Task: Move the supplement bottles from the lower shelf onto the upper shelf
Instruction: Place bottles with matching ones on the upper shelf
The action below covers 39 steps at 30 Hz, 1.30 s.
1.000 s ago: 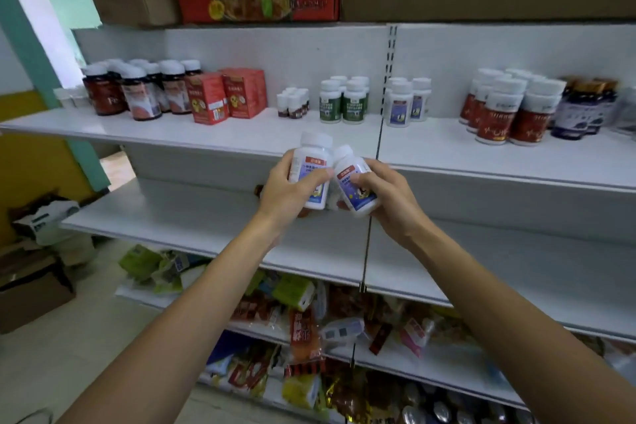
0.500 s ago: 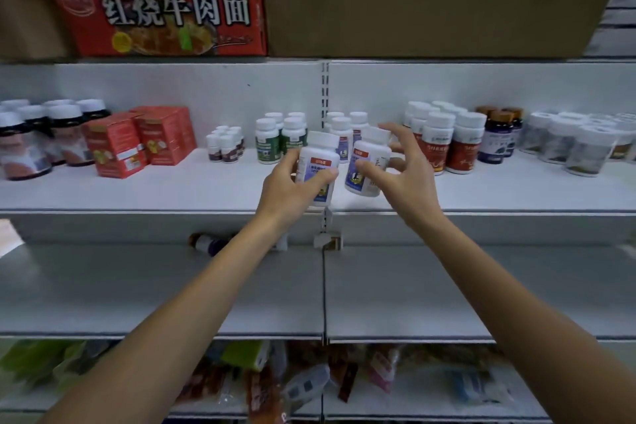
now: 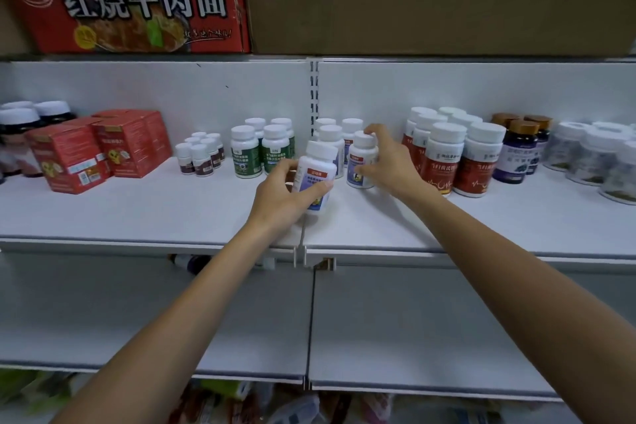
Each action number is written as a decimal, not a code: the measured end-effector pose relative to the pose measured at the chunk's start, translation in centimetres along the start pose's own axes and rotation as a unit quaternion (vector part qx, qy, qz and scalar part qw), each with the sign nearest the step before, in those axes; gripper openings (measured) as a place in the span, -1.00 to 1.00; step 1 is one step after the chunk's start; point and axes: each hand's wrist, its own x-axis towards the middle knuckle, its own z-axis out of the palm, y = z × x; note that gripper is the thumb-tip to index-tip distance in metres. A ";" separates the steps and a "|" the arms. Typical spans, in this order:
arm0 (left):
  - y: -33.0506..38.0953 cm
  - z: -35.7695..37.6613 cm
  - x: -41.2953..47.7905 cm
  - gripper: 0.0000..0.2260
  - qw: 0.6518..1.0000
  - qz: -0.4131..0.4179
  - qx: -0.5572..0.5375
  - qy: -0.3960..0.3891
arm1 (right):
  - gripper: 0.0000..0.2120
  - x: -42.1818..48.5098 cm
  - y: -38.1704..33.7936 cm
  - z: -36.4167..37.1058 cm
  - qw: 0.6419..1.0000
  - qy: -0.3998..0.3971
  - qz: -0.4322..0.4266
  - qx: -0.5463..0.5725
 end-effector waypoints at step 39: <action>-2.4 -1.4 -1.2 -0.80 0.930 0.079 0.357 -0.040 | -0.34 -1.8 -3.3 2.3 0.994 -0.070 -0.086 0.013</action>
